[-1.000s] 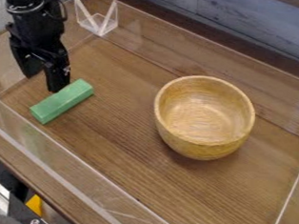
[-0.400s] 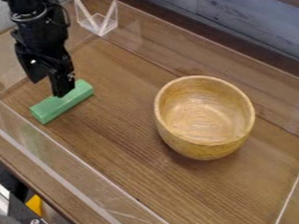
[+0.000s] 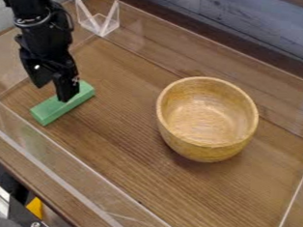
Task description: Put the green block in the brown bowl
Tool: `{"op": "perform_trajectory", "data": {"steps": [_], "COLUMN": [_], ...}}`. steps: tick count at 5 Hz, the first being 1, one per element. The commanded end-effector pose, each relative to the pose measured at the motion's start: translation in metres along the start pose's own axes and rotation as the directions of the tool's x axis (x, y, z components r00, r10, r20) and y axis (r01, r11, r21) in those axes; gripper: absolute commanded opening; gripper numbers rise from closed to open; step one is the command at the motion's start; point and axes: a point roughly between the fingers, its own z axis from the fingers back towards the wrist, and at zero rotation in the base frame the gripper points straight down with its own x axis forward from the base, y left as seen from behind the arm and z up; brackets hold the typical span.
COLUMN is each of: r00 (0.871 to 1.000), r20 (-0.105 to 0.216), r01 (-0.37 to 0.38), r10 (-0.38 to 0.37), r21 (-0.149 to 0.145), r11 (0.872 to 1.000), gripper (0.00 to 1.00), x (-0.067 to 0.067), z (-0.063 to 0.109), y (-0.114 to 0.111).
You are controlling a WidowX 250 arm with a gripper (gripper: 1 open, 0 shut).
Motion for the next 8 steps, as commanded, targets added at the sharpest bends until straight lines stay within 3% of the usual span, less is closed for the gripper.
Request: {"op": "perform_trajectory", "data": {"steps": [1, 4, 8], "r00": [1.000, 1.000, 1.000], "r20": [0.019, 0.013, -0.003], "r01": [0.004, 0.002, 0.005], "r10": [-0.004, -0.002, -0.005], "r21": [0.006, -0.020, -0.021], "r11": [1.000, 1.000, 1.000], "gripper": [1.00, 1.00, 1.00], "x": [0.007, 0.018, 0.028], "z": [0.003, 0.000, -0.015], "y": [-0.001, -0.006, -0.005]}}
